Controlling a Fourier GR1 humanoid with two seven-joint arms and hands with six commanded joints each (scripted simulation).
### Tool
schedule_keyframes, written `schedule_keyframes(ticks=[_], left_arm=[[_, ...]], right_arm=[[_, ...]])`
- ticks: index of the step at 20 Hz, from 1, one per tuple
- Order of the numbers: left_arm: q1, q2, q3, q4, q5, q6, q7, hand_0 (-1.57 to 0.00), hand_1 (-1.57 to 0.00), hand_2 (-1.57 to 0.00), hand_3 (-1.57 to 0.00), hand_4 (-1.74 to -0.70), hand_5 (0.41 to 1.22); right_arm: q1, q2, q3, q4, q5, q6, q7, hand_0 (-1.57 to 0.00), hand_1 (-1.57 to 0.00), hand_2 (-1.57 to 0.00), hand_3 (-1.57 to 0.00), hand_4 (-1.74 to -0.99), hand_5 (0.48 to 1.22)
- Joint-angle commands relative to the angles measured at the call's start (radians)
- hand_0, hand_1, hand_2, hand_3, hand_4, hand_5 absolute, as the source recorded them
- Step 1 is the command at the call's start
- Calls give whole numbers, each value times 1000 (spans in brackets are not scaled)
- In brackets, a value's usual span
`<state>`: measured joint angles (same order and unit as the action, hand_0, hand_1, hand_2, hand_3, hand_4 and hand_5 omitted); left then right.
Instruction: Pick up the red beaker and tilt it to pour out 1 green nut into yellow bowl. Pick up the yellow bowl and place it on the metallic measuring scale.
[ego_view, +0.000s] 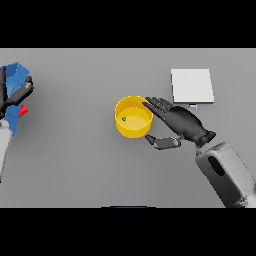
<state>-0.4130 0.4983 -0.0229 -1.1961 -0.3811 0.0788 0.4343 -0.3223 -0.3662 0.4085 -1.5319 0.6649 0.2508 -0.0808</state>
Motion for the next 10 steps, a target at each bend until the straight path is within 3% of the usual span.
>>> schedule_keyframes(ticks=[1,6,10], left_arm=[[-1,0,-2,5,-3,0,2,-5,-4,-4,-4,-738,693],[-8,4,-4,12,-5,-6,17,-1,-1,-1,0,-745,704],[9,12,2,-2,0,-8,14,0,0,0,0,-746,704]], right_arm=[[-37,-23,28,24,31,20,-27,1,1,1,1,-1217,676],[-187,-61,153,122,154,98,-79,1,1,1,1,-1218,707],[-255,-36,209,203,183,151,-95,1,1,1,1,-1218,720]])
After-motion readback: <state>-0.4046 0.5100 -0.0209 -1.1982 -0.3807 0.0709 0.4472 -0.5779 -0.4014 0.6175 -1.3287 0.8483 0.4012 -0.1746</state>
